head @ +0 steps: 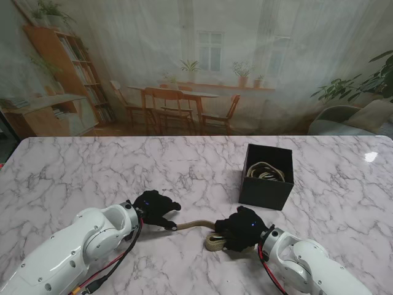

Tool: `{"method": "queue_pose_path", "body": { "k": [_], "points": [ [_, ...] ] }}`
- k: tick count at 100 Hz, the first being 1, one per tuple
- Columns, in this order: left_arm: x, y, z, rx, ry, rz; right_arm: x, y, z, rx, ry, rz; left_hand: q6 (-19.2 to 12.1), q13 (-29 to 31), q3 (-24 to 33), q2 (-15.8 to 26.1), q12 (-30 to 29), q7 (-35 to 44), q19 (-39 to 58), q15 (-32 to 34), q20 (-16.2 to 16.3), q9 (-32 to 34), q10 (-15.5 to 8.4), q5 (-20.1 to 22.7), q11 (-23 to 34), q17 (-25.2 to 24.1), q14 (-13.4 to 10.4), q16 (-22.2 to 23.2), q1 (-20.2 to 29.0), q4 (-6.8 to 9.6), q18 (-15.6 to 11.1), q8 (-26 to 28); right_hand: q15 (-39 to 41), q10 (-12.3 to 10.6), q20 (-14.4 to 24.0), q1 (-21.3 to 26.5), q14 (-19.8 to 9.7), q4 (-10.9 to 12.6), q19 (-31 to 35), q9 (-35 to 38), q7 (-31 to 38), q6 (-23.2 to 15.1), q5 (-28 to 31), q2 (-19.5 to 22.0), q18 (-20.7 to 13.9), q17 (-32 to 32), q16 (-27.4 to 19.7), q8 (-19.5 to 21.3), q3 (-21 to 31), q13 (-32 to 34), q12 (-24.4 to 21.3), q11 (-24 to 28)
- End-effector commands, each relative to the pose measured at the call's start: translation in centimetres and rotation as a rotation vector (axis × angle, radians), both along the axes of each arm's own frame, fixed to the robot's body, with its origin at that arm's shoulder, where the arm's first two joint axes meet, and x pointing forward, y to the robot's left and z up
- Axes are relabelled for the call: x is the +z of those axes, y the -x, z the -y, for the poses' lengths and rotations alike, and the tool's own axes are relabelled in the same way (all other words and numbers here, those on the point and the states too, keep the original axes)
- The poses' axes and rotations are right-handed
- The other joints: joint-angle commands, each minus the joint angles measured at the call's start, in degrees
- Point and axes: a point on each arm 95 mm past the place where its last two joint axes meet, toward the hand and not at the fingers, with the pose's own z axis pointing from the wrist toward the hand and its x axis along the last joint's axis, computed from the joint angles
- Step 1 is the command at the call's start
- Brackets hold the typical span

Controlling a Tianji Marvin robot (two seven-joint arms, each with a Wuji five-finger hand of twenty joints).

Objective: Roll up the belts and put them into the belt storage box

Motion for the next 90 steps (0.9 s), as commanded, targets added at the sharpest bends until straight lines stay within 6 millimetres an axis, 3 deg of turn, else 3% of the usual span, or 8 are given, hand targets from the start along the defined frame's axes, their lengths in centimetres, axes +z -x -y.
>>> {"method": "queue_pose_path", "body": {
  "k": [1,33,38,40,50,66,79,90],
  "points": [
    [-0.2,0.0,0.6,-0.034,-0.015,-0.026,-1.6,0.7,0.5,-0.013,0.032,-0.04,1.52,-0.58,-0.69,-2.17,-0.33,-0.97,-1.18,-1.1,1.02,-2.14,0.55,-0.91,0.13,-0.1,0.83,-0.71,-0.68,0.99,0.31,-0.93,-5.0,-6.69,0.31,5.79,-3.24,3.3,-0.32,6.52,-0.89,-8.8,0.1,2.59,0.92,-0.75,-2.21,-1.31,7.83,-2.38,1.86,5.7],
    [-0.6,0.2,0.9,-0.044,-0.031,-0.036,-1.5,0.4,-0.2,-0.031,0.026,-0.038,0.23,0.69,3.52,-5.07,1.86,2.38,-0.8,-0.35,0.62,-0.71,-0.5,1.39,3.66,1.51,-0.66,-0.47,7.02,1.91,-0.49,0.99,-4.77,-6.17,0.23,6.07,-2.84,3.43,-0.38,6.51,-1.17,-6.22,-0.07,2.83,1.02,-0.63,-2.1,-1.45,7.79,-2.2,2.2,5.98],
    [-0.7,0.1,1.1,-0.047,-0.033,-0.038,-1.5,0.3,-0.4,-0.031,0.022,-0.037,-1.6,2.54,6.34,-4.8,5.49,6.0,0.22,1.66,0.28,2.22,-2.71,3.03,8.13,2.99,-1.92,0.66,10.52,2.15,-1.12,3.66,-4.68,-6.18,0.23,5.69,-3.0,3.96,-0.33,6.5,-2.13,-5.18,-0.85,3.22,0.92,-0.54,-2.07,-1.65,8.14,-2.17,2.21,6.05],
    [-0.8,0.1,1.2,-0.048,-0.033,-0.041,-1.5,0.2,-0.4,-0.031,0.019,-0.037,-2.91,3.45,7.89,-5.93,12.16,8.22,0.81,2.56,0.05,3.99,-3.47,3.21,8.19,3.68,-2.43,1.17,12.64,1.69,-1.36,8.02,-4.62,-6.16,0.21,5.37,-2.94,4.54,-0.31,6.48,-3.13,-4.67,-1.32,3.52,0.94,-0.54,-2.06,-1.7,8.46,-2.13,2.2,6.08],
    [-1.2,0.0,1.6,-0.039,-0.02,-0.061,-1.5,0.1,-0.7,-0.026,0.01,-0.034,-6.34,7.31,8.29,-7.04,26.3,19.67,3.56,6.96,-0.07,14.0,-5.9,3.36,0.66,6.66,-3.96,3.19,21.08,1.81,-1.79,13.27,-4.56,-6.23,0.16,4.79,-3.09,6.08,-0.23,6.55,-9.2,-3.86,-6.46,3.9,0.78,-0.4,-2.08,-1.09,9.06,-2.04,2.12,6.14],
    [-1.5,-0.2,1.8,-0.028,-0.007,-0.094,-1.7,0.0,-0.7,-0.025,-0.003,-0.035,-8.63,9.99,9.18,-7.22,26.99,32.38,5.73,10.15,0.49,16.56,-4.85,5.31,3.06,8.88,-3.59,4.77,22.15,1.84,-1.43,15.24,-4.75,-6.11,0.01,5.18,-2.94,5.97,-0.36,6.59,-13.94,-5.47,-19.44,3.82,0.74,-0.47,-2.18,-0.54,9.01,-2.05,2.18,6.15],
    [-1.3,0.2,1.7,-0.026,-0.002,-0.12,-1.8,0.0,-0.8,-0.041,-0.008,-0.039,-9.22,10.83,9.54,-7.99,26.91,33.88,6.21,10.69,0.64,17.28,-4.42,6.47,3.59,9.68,-3.43,4.97,22.09,2.07,-1.4,14.98,-4.72,-6.42,-0.08,4.74,-2.81,5.98,-0.47,5.97,-13.13,9.14,-23.98,4.04,1.01,-0.66,-2.14,0.36,9.01,-2.1,2.75,7.16],
    [-1.0,0.9,1.6,-0.045,0.006,-0.136,-1.8,-0.1,-1.0,-0.053,-0.004,-0.043,-9.48,11.22,10.02,-8.37,26.73,34.32,6.41,10.84,0.7,17.57,-4.22,6.85,3.73,10.13,-3.49,5.0,21.71,2.24,-1.74,14.18,-4.76,-6.4,-0.08,4.79,-2.52,5.94,-0.5,5.37,-12.78,12.34,-24.16,4.39,1.31,-0.82,-2.15,0.47,8.89,-2.23,2.68,8.02]
  ]
}}
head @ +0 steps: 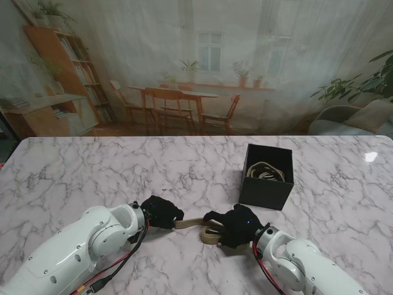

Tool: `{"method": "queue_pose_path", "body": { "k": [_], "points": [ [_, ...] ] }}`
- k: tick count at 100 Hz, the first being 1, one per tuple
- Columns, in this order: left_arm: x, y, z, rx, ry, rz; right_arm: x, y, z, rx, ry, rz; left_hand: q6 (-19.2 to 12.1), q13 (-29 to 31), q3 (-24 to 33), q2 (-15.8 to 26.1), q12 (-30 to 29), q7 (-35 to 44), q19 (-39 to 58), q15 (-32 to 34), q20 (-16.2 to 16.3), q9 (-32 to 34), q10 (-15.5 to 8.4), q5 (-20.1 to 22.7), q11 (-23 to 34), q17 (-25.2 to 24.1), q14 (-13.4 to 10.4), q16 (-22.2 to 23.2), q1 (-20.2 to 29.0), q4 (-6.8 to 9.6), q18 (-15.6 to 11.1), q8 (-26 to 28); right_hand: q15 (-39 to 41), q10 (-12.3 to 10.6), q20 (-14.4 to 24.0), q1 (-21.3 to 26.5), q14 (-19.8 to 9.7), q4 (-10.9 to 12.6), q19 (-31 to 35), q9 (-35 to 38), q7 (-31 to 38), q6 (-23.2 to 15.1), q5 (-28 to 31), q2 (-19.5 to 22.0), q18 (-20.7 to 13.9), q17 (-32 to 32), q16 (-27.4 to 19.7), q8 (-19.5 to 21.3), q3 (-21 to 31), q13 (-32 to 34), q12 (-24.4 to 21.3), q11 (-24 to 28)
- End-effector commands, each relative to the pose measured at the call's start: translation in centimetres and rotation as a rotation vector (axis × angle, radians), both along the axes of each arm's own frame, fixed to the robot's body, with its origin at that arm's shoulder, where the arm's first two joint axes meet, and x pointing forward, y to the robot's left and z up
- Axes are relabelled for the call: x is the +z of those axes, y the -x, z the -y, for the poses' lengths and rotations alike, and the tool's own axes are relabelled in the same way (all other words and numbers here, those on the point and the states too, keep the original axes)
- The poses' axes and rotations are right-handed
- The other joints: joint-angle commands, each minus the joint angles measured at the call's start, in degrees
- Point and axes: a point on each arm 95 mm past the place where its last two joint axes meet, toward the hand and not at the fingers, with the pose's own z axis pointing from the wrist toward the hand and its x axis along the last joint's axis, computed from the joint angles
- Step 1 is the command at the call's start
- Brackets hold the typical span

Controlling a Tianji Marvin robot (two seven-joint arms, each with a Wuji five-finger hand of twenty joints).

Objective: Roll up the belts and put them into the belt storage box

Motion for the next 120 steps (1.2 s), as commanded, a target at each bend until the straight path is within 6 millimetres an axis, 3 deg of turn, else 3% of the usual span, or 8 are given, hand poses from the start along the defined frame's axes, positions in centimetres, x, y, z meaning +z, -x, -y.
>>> {"method": "queue_pose_path", "body": {
  "k": [1,18,52,63,68,73,89,120],
  "points": [
    [-0.3,1.0,0.2,-0.031,-0.004,-0.021,-1.5,0.6,0.2,-0.015,0.033,-0.042,-2.84,1.58,3.02,-1.7,0.3,4.24,2.67,1.98,0.69,2.05,0.91,3.19,1.13,1.23,0.0,0.83,2.68,1.59,-0.83,0.34,-7.03,-6.49,-0.08,5.34,-2.64,5.13,-0.41,4.85,0.39,7.21,-2.95,3.12,1.29,-0.86,-4.01,0.53,7.94,-2.36,1.15,6.93],
    [0.1,2.1,0.2,-0.058,0.002,-0.021,-1.5,0.4,-0.2,-0.03,0.036,-0.042,-2.76,1.91,3.3,-2.02,0.1,4.43,2.67,1.82,0.66,2.29,0.92,3.39,1.07,1.48,-0.04,0.72,2.47,1.57,-0.66,-0.13,-6.92,-6.31,0.02,5.37,-2.23,5.39,-0.33,4.39,0.02,11.11,-3.31,3.76,1.34,-0.98,-3.96,0.25,7.71,-2.41,0.66,7.79],
    [0.0,3.4,1.1,-0.117,0.003,-0.057,-1.3,0.2,-0.9,-0.08,0.04,-0.045,-2.21,2.53,3.54,-2.29,-0.58,4.07,2.94,1.35,0.61,2.74,1.27,3.9,0.68,2.0,0.33,0.43,2.11,1.38,-0.5,-1.42,-6.26,-5.34,0.35,5.26,-1.11,8.45,0.01,3.51,0.24,11.56,-4.12,7.45,2.05,-1.58,-3.79,-0.19,6.3,-2.54,0.52,10.5],
    [0.0,3.7,1.9,-0.136,0.018,-0.071,-1.0,0.3,-1.1,-0.087,0.048,-0.05,0.29,2.67,1.3,-1.92,-6.13,0.83,3.26,0.18,0.44,0.32,2.66,5.55,5.58,1.7,1.7,-0.45,-1.91,1.08,0.41,-4.99,-5.97,-4.88,0.43,5.51,-0.7,8.82,0.17,3.78,0.27,11.81,-3.0,7.51,2.19,-1.4,-3.74,-0.25,6.36,-2.36,0.46,10.56],
    [-0.1,3.9,2.2,-0.141,0.028,-0.078,-1.0,0.3,-1.2,-0.09,0.049,-0.052,1.38,2.32,-1.63,-0.52,-14.21,-1.15,3.5,-0.19,0.72,-1.63,3.29,6.35,8.96,1.13,2.66,-0.67,-4.6,0.82,1.18,-5.83,-5.85,-4.83,0.44,5.48,-0.75,9.03,0.21,3.86,0.19,11.74,-2.47,7.52,2.16,-1.37,-3.73,-0.3,6.32,-2.35,0.43,10.52],
    [-0.2,3.9,2.4,-0.147,0.037,-0.089,-1.0,0.3,-1.2,-0.091,0.048,-0.054,2.4,1.35,-4.02,1.56,-17.23,-4.74,3.2,-0.91,0.92,-2.55,3.66,6.94,8.69,0.02,3.54,-0.82,-7.98,0.44,1.6,-6.67,-5.8,-4.86,0.44,5.55,-0.68,9.1,0.23,3.88,0.1,11.6,-2.14,7.46,2.06,-1.35,-3.74,-0.34,6.3,-2.37,0.39,10.44],
    [-0.6,3.9,3.1,-0.151,0.058,-0.139,-1.0,0.3,-1.3,-0.091,0.043,-0.064,3.04,-3.44,-8.08,12.47,-18.91,-18.31,1.57,-2.61,2.27,-6.36,4.69,6.92,5.6,-5.22,5.39,-0.21,-17.15,-0.21,2.5,-10.96,-6.02,-4.56,0.38,5.09,-0.64,9.4,0.2,3.56,-0.26,11.49,-1.41,8.75,1.65,-1.24,-3.96,-0.42,6.04,-2.7,-0.15,9.17],
    [-1.1,3.4,3.5,-0.134,0.019,-0.206,-0.8,0.4,-1.1,-0.087,-0.005,-0.096,6.27,-6.0,-8.29,15.11,-19.37,-28.65,-0.15,-3.63,3.09,-8.24,5.13,1.86,3.66,-8.05,6.18,-0.29,-19.84,-0.34,2.86,-16.36,-7.54,-2.05,0.33,1.81,0.91,11.32,0.09,1.26,-0.6,9.92,-0.5,20.21,0.99,-3.25,-4.92,-0.1,-0.87,-5.13,-1.08,3.94]
  ]
}}
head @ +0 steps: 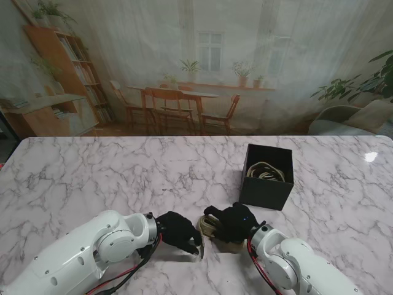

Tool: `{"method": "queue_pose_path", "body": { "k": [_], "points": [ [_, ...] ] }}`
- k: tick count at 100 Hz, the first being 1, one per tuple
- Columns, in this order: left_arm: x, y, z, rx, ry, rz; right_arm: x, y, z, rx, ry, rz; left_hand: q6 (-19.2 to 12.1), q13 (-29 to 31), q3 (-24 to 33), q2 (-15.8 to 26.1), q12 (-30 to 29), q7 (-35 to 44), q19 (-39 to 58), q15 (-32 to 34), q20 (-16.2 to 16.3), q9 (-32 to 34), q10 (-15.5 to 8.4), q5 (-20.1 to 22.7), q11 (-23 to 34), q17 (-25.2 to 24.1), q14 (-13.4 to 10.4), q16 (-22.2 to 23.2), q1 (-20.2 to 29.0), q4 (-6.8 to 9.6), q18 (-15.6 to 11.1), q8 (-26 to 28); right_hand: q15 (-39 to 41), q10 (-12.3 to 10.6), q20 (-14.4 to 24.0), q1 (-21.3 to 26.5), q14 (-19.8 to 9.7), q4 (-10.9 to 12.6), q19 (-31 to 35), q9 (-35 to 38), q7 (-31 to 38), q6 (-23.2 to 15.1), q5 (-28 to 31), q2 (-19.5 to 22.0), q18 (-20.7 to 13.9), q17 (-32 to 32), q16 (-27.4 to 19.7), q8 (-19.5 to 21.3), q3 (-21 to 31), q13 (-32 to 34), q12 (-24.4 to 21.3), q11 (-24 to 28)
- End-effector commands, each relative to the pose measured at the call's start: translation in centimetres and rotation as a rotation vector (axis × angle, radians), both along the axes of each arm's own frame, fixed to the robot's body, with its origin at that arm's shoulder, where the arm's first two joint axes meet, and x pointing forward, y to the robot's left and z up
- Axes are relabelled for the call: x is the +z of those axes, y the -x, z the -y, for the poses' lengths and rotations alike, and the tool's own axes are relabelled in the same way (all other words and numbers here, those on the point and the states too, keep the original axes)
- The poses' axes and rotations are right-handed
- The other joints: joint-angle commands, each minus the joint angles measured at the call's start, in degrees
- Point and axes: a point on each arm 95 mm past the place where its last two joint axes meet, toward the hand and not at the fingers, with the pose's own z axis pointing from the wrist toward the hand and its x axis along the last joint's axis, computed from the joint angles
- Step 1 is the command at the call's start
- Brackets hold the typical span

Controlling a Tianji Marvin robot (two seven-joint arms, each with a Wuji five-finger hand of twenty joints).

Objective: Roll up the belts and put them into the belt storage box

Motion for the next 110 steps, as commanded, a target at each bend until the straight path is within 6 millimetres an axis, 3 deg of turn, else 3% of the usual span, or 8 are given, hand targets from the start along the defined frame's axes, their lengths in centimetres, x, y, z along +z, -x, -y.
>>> {"method": "queue_pose_path", "body": {
  "k": [1,18,29,53,110],
  "points": [
    [-1.2,0.1,-0.5,0.01,-0.044,-0.034,-1.1,0.9,0.2,-0.006,-0.003,-0.042,2.54,-0.41,-1.45,2.76,-2.68,-3.19,-0.27,-0.52,1.69,-2.96,1.44,-1.85,-4.91,-1.1,2.28,0.3,-1.45,-0.5,0.34,-1.99,-10.29,-4.37,0.33,2.51,-1.62,4.9,0.08,1.33,-0.64,0.47,0.41,6.6,0.31,-1.42,-4.91,-0.09,3.28,-3.88,-0.28,0.91],
    [-1.3,-0.2,-0.4,0.02,-0.071,-0.047,-1.0,1.1,0.3,-0.001,-0.015,-0.05,4.63,-1.13,-1.41,3.04,-2.82,-6.36,-0.65,-0.81,1.87,-3.74,1.66,-4.45,-5.33,-1.61,2.48,0.23,-1.11,-0.39,0.42,-4.14,-10.66,-2.94,0.67,-4.1,-0.45,4.76,-0.15,0.01,-1.09,-0.52,0.78,16.03,0.68,-3.11,-5.4,-0.1,-6.27,-5.63,-0.15,-0.67],
    [-1.4,-0.3,-0.3,0.024,-0.078,-0.053,-1.0,1.3,0.4,-0.006,-0.032,-0.062,5.22,-1.14,-1.4,3.04,-2.85,-7.29,-0.71,-0.8,1.96,-3.79,1.72,-5.14,-5.34,-1.63,2.47,0.21,-0.87,-0.33,0.39,-5.06,-10.81,-1.97,0.82,-8.56,0.17,4.91,-0.36,-1.05,-1.78,-2.01,1.66,19.38,0.99,-4.21,-5.57,-0.31,-11.13,-6.78,0.05,-0.9],
    [-1.3,-0.5,-0.1,0.029,-0.088,-0.06,-0.9,1.8,0.3,0.004,-0.02,-0.057,5.67,-0.96,-1.37,3.31,-2.85,-7.55,-0.67,-0.67,2.12,-3.56,1.85,-5.12,-5.18,-1.5,2.55,0.2,-0.62,-0.26,0.44,-6.07,-10.97,-1.65,1.24,-14.93,0.92,5.31,-0.47,-4.54,-3.87,-3.5,1.78,12.45,1.22,-5.48,-5.8,-1.13,-15.06,-9.08,0.37,-1.03],
    [-1.4,-0.6,-0.1,0.035,-0.107,-0.081,0.6,2.5,0.9,-0.001,-0.059,0.063,5.41,-1.24,-1.45,3.43,-3.0,-7.28,-0.95,-0.95,2.24,-3.69,1.75,-5.38,-5.37,-1.78,2.59,0.02,-0.63,-0.21,0.4,-6.96,-9.82,-2.66,1.42,-11.15,0.09,6.42,0.36,-6.53,-2.17,-5.26,8.45,7.61,0.85,-4.12,-6.25,0.03,-10.39,-10.08,0.63,-0.35]
  ]
}}
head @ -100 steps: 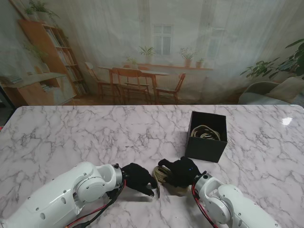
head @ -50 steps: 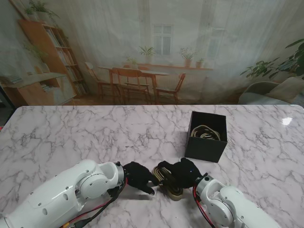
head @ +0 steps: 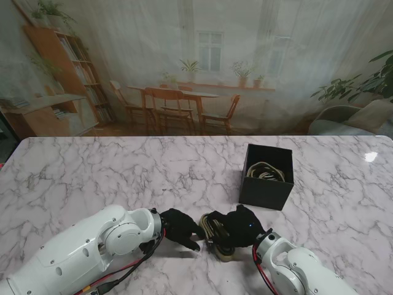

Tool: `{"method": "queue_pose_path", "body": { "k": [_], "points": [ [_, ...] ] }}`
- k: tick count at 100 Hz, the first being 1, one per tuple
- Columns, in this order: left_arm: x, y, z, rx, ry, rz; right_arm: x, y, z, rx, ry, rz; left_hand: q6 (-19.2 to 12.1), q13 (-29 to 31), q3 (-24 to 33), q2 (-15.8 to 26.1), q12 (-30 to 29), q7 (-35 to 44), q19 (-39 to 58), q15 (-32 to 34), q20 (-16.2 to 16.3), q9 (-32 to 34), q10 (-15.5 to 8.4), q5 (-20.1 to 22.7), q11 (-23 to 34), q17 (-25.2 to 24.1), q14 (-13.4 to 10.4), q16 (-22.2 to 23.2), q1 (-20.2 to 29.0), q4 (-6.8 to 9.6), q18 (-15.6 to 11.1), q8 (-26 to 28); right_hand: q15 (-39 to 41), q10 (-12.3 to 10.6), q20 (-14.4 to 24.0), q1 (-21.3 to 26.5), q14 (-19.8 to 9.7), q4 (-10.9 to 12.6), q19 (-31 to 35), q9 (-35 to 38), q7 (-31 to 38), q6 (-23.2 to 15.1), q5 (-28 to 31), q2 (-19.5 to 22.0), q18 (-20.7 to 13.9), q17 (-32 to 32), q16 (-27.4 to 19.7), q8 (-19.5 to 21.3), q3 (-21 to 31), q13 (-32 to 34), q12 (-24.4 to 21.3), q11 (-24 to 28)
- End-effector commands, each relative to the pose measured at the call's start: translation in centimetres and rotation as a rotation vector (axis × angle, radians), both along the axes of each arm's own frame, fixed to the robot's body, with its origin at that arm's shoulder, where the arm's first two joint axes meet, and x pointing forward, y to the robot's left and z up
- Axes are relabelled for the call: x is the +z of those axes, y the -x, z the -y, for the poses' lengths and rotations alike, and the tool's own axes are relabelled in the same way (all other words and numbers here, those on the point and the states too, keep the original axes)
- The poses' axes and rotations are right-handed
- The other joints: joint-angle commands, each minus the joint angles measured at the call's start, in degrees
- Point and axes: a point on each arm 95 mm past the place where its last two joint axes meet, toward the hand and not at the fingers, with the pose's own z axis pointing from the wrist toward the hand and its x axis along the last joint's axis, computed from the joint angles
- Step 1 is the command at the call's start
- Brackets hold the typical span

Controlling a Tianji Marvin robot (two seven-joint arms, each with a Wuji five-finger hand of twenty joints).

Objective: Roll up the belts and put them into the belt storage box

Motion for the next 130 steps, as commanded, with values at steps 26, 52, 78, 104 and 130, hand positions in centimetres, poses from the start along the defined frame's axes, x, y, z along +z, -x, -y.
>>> {"method": "queue_pose_path", "body": {
  "k": [26,52,78,104,130],
  "points": [
    [-1.8,0.6,-0.8,0.01,-0.051,-0.055,-0.4,0.2,0.0,0.002,-0.003,-0.02,3.04,-0.7,-1.57,2.79,-4.07,0.39,-0.86,-0.73,1.58,-3.13,2.47,-0.26,-8.13,-0.73,2.08,0.02,-0.6,-0.2,-0.1,-0.55,-1.51,0.62,1.24,-1.71,0.75,0.75,0.64,-11.57,-0.71,-6.28,-0.17,-1.64,0.9,-2.15,-0.72,1.1,1.09,-8.45,4.41,3.7],
    [-1.8,0.6,-0.8,0.011,-0.055,-0.06,0.2,0.6,0.0,-0.013,-0.001,0.048,3.08,-0.77,-1.54,2.83,-4.11,0.41,-0.89,-0.77,1.64,-3.17,2.59,-0.28,-8.19,-0.83,2.1,0.01,-0.57,-0.18,-0.04,-0.64,11.28,3.93,4.6,-5.37,2.11,0.77,3.59,-29.54,-0.98,-1.55,3.37,-0.98,-0.71,-5.79,3.51,4.1,-3.52,-20.17,11.69,12.87],
    [-1.9,0.6,-0.9,0.012,-0.057,-0.062,0.2,1.6,-0.1,-0.131,0.076,0.045,2.36,-0.87,-1.6,2.92,-4.16,-0.05,-0.96,-0.84,1.67,-3.26,2.43,-1.33,-8.29,-0.91,2.05,0.0,-0.76,-0.19,-0.14,-0.86,8.1,10.41,5.65,-14.43,5.22,0.66,1.85,-41.69,-10.94,7.45,6.54,0.14,0.26,-10.36,1.68,6.82,-6.85,-28.6,5.66,2.7],
    [-1.8,0.7,-1.0,0.014,-0.053,-0.059,0.1,2.7,-0.8,-0.258,0.131,-0.011,1.96,-0.99,-1.61,3.01,-4.17,-0.35,-1.01,-0.91,1.66,-3.42,2.34,-2.1,-8.33,-0.93,2.05,0.0,-0.84,-0.18,-0.24,-0.9,-4.78,13.46,3.75,-23.94,6.97,0.6,-4.48,-45.96,-24.03,13.09,5.98,1.83,1.65,-16.69,-4.6,7.12,-3.41,-34.0,-4.26,-10.04],
    [-1.8,0.7,-1.1,0.019,-0.049,-0.059,-0.4,2.8,-2.5,-0.309,0.169,-0.056,0.2,-1.34,-1.59,3.18,-4.35,-2.58,-1.26,-1.1,1.64,-3.85,2.39,-5.91,-8.64,-1.31,2.34,-0.02,-0.86,-0.17,-0.16,-1.99,-15.56,14.59,2.05,-23.05,10.6,0.71,-10.04,-50.26,-28.44,13.68,1.61,0.65,5.92,-20.81,-10.52,10.41,-2.45,-35.64,-9.06,-14.74]
  ]
}}
